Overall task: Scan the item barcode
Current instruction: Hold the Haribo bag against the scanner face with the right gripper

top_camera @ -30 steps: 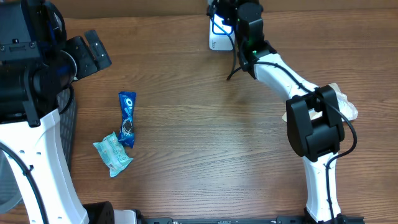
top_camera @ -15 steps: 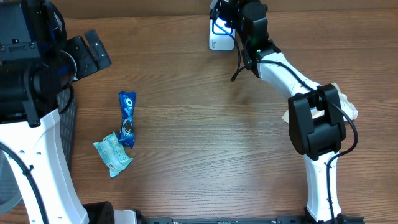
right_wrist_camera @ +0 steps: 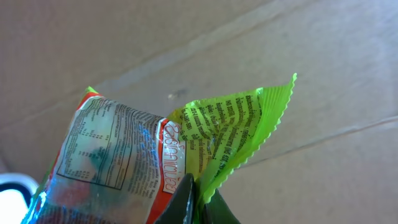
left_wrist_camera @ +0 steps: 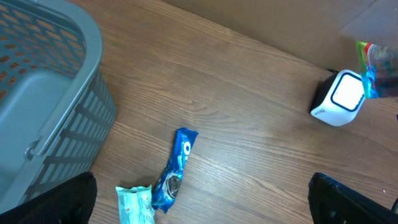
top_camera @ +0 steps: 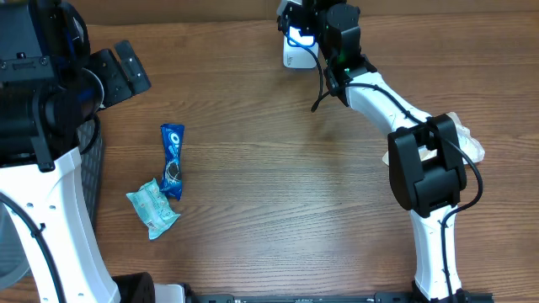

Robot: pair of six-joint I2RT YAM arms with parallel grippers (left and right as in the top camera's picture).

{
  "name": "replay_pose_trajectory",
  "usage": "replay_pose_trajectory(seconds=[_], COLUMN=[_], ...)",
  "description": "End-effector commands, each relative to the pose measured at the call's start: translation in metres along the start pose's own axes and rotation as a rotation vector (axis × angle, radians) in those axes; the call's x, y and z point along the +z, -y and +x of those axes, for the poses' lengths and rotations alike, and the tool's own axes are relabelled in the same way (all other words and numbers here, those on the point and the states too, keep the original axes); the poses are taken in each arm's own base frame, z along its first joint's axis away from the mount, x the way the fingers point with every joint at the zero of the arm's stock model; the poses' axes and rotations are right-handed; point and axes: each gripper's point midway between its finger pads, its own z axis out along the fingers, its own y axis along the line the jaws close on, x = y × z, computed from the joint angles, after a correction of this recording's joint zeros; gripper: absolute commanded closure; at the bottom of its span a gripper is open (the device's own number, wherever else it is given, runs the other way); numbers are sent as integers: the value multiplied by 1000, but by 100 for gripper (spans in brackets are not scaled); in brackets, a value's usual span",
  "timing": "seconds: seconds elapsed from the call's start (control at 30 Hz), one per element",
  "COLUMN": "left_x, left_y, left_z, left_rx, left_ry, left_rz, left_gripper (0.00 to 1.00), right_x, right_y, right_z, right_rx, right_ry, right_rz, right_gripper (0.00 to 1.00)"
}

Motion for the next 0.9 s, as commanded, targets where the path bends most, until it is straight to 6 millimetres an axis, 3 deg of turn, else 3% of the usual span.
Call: replay_pose_trajectory(seconds=[0.0,0.17,0.47,0.57,0.7,0.77,0.87], left_x=[2,2,2,2,2,2,2], left_y=[-1,-1,-1,-1,-1,-1,-1], left_z=[-2,-2,-2,-2,-2,-2,-2], left_rx=[-15,-15,-15,-15,-15,-15,-15], left_ry=[1,1,1,1,1,1,1], left_rz=[-7,-7,-7,-7,-6,-7,-7], left_gripper=[0,0,0,0,0,0,0], right_x=[2,4,3,3,1,0,-1], right_y=[10,17,21,25,30,26,19], right_z=[-4,9,12,13,-6,-22,-36], right_rx=[-6,-6,-7,-82,-277,-459,-481], right_ry=[36,26,20,-5,0,11,32], right_rz=[27,49,65,90,136,146,141], right_gripper=[96,96,96,96,96,96,96])
